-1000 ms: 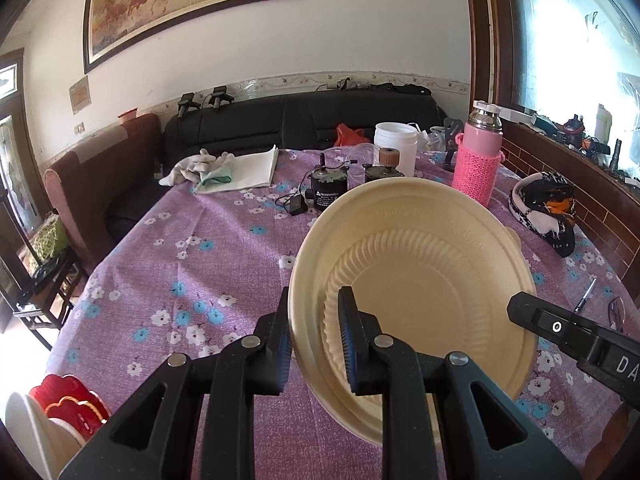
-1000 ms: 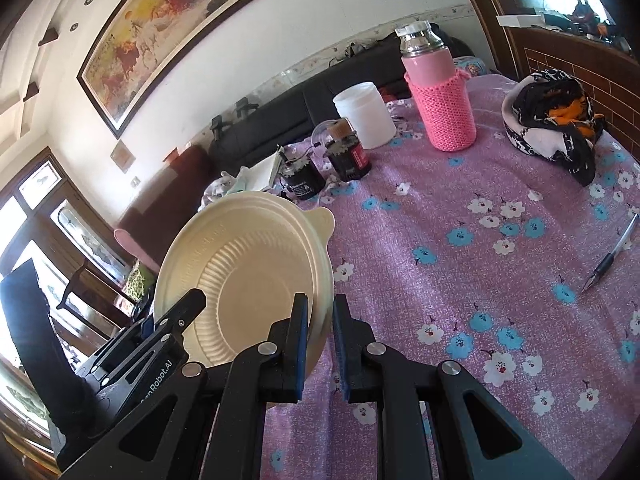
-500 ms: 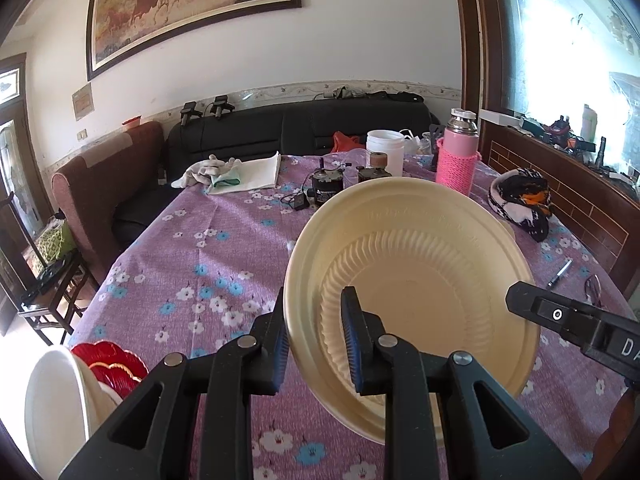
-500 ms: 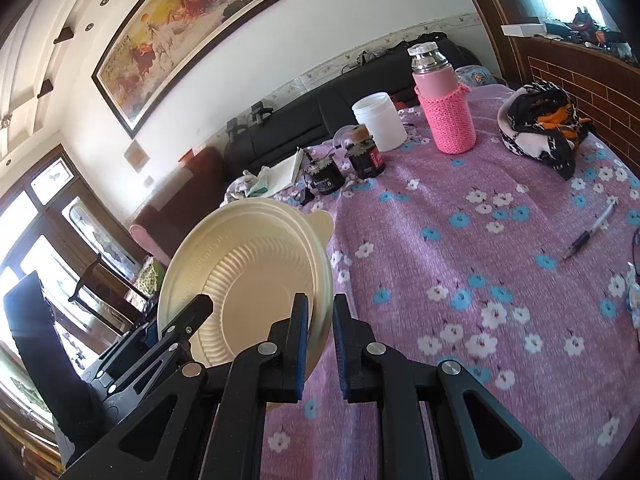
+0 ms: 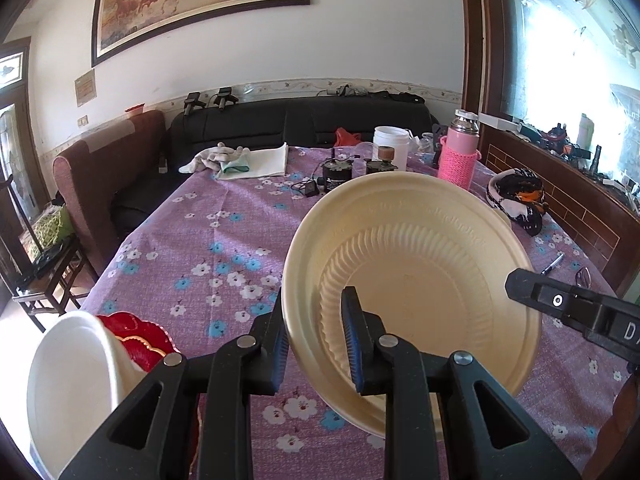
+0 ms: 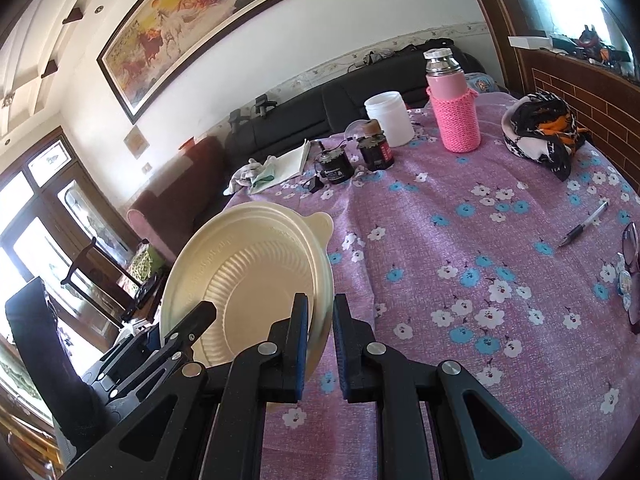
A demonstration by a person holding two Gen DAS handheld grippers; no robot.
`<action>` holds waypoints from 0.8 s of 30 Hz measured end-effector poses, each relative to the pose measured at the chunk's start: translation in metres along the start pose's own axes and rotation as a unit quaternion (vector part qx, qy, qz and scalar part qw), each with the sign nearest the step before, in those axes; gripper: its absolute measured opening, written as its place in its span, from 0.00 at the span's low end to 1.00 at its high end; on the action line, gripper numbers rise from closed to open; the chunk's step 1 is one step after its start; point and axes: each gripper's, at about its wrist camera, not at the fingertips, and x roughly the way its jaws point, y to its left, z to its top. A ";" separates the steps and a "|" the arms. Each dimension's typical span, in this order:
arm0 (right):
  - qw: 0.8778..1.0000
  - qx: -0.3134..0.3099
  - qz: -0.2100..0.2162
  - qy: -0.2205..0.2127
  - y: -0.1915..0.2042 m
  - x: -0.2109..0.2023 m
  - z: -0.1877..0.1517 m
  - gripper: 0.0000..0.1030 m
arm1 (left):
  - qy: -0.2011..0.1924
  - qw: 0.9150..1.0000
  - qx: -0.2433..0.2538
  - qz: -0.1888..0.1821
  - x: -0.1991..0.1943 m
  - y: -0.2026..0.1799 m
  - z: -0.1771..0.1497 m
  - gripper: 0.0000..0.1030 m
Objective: Organize plates and bowls
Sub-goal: 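Carry the beige bowl toward the red plate stack with the left tool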
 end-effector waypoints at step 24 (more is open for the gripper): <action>1.000 -0.025 0.011 0.002 0.029 -0.013 -0.013 0.13 | -0.004 1.000 -0.016 0.005 -0.027 0.017 -0.010 0.22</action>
